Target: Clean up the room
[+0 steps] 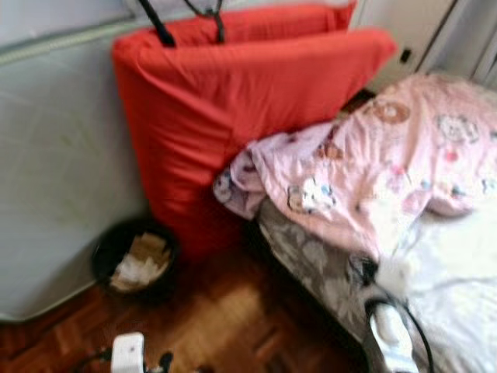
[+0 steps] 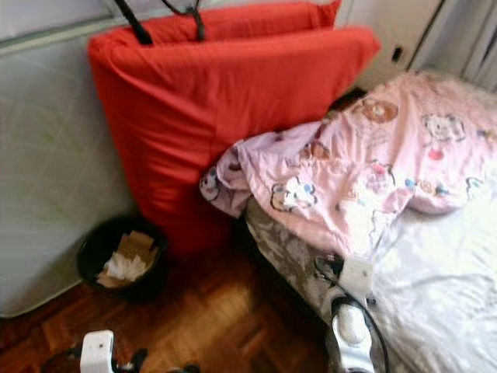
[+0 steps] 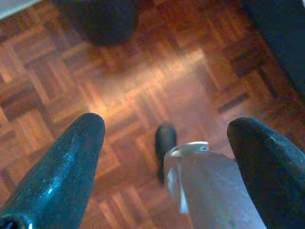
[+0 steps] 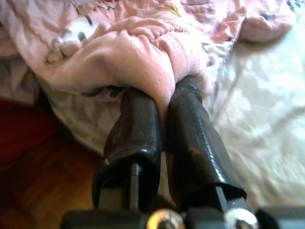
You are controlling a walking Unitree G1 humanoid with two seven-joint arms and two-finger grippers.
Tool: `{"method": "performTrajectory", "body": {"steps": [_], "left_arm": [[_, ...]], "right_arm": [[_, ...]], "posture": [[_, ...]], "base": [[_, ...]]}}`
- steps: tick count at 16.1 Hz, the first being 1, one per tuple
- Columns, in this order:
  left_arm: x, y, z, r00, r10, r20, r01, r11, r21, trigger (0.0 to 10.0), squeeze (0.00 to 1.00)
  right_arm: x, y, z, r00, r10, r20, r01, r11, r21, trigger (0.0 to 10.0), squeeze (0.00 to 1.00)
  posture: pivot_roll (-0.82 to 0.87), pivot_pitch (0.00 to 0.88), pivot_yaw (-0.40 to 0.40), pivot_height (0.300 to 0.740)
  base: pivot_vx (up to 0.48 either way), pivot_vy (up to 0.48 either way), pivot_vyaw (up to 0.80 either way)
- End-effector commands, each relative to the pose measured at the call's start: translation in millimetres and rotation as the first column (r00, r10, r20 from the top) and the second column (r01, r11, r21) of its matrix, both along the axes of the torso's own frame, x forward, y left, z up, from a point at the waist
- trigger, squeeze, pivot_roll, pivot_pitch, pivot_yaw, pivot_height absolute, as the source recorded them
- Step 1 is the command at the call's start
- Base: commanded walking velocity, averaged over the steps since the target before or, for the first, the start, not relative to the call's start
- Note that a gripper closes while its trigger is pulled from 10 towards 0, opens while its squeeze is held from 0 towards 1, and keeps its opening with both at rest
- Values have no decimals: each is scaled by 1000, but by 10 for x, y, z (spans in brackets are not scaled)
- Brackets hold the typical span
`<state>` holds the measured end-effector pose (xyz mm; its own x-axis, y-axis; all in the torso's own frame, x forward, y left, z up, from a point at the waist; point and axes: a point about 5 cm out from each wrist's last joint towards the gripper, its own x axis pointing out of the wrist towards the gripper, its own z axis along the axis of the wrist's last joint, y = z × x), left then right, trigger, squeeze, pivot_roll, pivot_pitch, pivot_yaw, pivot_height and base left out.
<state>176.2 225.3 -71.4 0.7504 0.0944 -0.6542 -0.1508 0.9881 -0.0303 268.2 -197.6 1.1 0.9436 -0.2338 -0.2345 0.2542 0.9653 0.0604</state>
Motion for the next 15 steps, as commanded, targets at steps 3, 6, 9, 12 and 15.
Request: {"method": "performTrajectory", "body": {"steps": [3,6,9,12,15], "left_arm": [[-47,22,-25,999,-20,-33,20,1000,17,10000,0],[-64,17,-35,999,-29,-42,30,999,18,10000,0],[-69,11,-39,998,-33,-45,34,999,18,10000,0],[-67,6,-39,998,-35,-46,36,999,17,10000,0],[-62,2,-39,998,-45,-47,46,999,19,10000,0]], "right_arm": [[49,172,88,990,114,77,-114,993,-1,10000,0],[26,122,78,994,91,65,-89,995,-34,10000,0],[-5,123,10,994,109,15,-108,994,-32,10000,0],[-24,113,-27,995,103,-13,-104,994,-28,10000,0],[-43,96,-64,994,95,-47,-96,995,-28,10000,0]], "posture": [[-43,98,-44,740],[-49,89,-47,740],[-48,87,-51,740],[-47,90,-52,740],[-49,96,-54,740]], "base": [[-95,0,0],[0,0,0],[0,0,0],[0,0,0],[0,0,0]]}}
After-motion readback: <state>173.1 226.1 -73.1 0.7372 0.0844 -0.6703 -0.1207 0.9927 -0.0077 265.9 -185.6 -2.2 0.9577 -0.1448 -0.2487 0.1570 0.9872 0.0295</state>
